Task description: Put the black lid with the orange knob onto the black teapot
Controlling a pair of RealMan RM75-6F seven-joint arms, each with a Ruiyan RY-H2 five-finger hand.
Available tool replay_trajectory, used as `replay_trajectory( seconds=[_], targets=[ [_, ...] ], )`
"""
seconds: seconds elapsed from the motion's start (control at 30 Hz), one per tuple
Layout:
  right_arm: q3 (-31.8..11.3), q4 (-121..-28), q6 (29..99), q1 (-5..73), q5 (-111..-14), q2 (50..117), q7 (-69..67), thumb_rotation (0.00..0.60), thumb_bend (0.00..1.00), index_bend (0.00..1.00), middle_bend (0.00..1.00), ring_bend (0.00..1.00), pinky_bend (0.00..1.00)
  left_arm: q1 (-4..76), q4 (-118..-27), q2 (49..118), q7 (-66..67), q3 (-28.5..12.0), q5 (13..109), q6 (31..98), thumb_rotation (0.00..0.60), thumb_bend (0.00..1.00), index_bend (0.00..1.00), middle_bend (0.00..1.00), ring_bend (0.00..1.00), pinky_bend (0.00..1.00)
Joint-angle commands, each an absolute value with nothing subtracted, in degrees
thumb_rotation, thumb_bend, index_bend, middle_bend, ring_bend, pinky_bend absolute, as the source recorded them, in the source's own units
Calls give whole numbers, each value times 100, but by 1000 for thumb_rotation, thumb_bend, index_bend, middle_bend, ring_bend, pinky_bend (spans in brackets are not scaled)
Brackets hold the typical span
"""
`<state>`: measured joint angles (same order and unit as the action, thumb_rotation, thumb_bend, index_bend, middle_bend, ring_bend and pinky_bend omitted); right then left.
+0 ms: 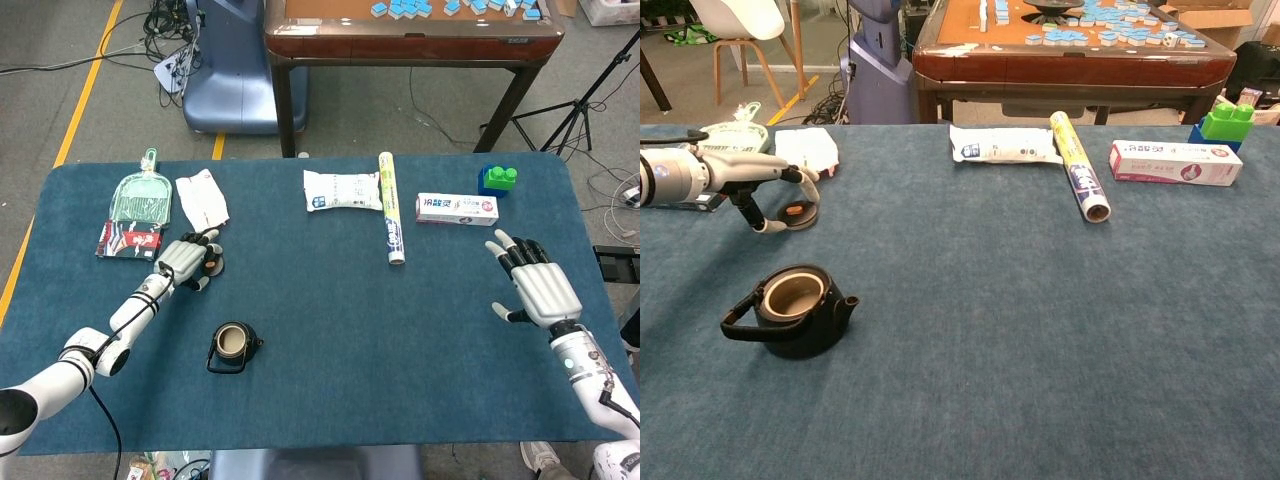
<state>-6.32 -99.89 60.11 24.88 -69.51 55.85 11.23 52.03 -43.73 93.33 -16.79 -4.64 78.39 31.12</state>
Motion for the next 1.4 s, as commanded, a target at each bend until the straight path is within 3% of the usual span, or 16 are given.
replay_trajectory(
  seconds=[0.03, 1.4],
  targets=[
    [-634, -9998, 6014, 2489, -6949, 5582, 1129, 600, 254, 8, 0, 0, 0, 5196, -4337, 9352, -1729, -449, 7863, 3116, 600, 362, 216, 0, 0, 0],
    [-640, -10063, 6076, 2489, -6952, 5584, 1182, 600, 254, 8, 0, 0, 0, 5110, -4090, 9445, -2160, -314, 8094, 3282, 600, 362, 289, 0, 0, 0]
  ],
)
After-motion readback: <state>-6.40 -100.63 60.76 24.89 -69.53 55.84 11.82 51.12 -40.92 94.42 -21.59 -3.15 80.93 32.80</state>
